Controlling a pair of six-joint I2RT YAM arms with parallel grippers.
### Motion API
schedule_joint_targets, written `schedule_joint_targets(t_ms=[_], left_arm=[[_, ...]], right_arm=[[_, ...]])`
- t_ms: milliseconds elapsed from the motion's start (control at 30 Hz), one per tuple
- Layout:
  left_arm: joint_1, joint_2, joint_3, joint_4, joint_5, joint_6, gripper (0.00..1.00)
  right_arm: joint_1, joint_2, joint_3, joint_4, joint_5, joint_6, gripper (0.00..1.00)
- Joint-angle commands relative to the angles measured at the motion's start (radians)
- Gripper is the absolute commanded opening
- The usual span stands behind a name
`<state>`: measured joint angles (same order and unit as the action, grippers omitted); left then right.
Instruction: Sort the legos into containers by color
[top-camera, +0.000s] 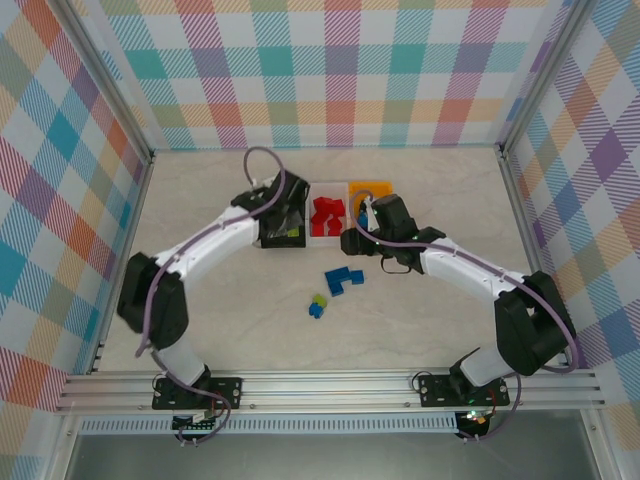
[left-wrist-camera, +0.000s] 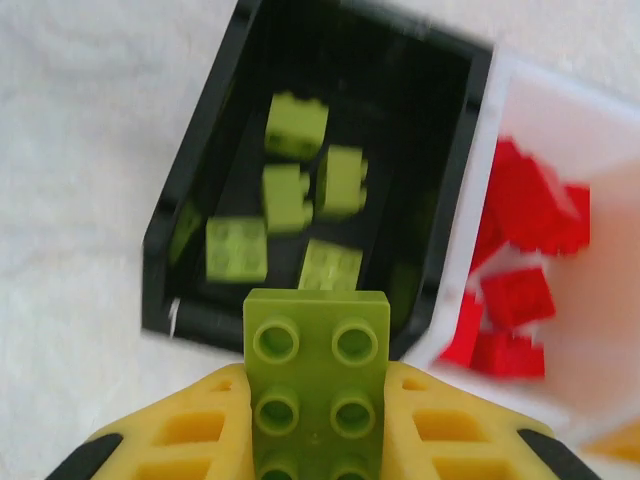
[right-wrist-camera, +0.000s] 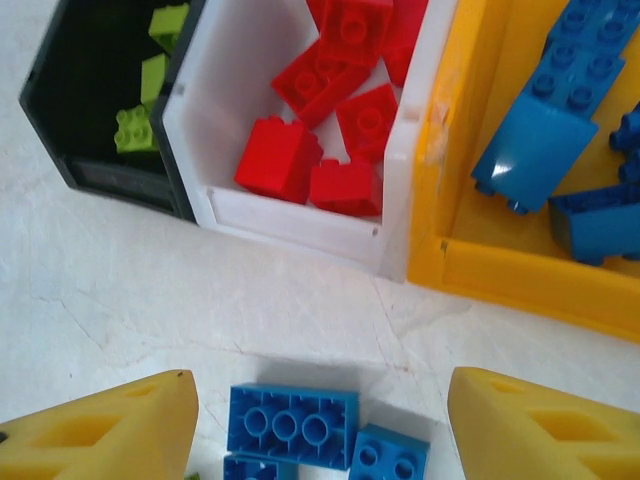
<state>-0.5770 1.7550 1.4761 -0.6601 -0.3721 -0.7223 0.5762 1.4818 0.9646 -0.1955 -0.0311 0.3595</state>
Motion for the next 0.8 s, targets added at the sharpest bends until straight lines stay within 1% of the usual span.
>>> schedule_joint_targets(t_ms=[0,167,267,300,367,433,500,567,633,700,767], left_arm=[[0.02,0.152,0.117,-0.083,-0.057,0.067,0.25],[0.053,0.302,0.282,-0.145,-0.089,0.062,0.25],[0.073,0.359,0.344,-0.167,-0.076,0.054,0.25],[0.076,0.38,0.368,-0.178,-0.065,0.053,0.27],[0.077,0.411,0.41,-0.202,-0.045,0.055,0.39],[0.076,0.415,0.416,-0.201,-0.024,0.052,0.54],[0.074,0.378,0.385,-0.172,-0.005,0.05,0.7],[0.066,0.31,0.331,-0.126,0.008,0.05,0.83],[0.058,0.238,0.287,-0.094,0.024,0.052,0.9],[0.046,0.156,0.235,-0.066,0.045,0.051,0.95],[0.023,0.055,0.148,-0.021,0.066,0.053,1.0]], right_arm=[[-0.003,-0.04,-0.027,0.01,-0.053,0.019,0.68],[0.012,-0.092,-0.073,0.002,-0.079,0.014,0.68],[0.025,-0.123,-0.102,0.001,-0.121,0.008,0.67],[0.032,-0.131,-0.108,0.0,-0.142,0.004,0.67],[0.053,-0.14,-0.117,-0.011,-0.169,0.001,0.67],[0.086,-0.14,-0.122,-0.023,-0.201,-0.007,0.68],[0.128,-0.132,-0.125,-0.043,-0.223,-0.016,0.68],[0.181,-0.123,-0.13,-0.059,-0.227,-0.025,0.68],[0.227,-0.113,-0.143,-0.061,-0.235,-0.017,0.68],[0.273,-0.092,-0.153,-0.058,-0.254,-0.005,0.68],[0.325,-0.057,-0.156,-0.061,-0.262,0.006,0.68]])
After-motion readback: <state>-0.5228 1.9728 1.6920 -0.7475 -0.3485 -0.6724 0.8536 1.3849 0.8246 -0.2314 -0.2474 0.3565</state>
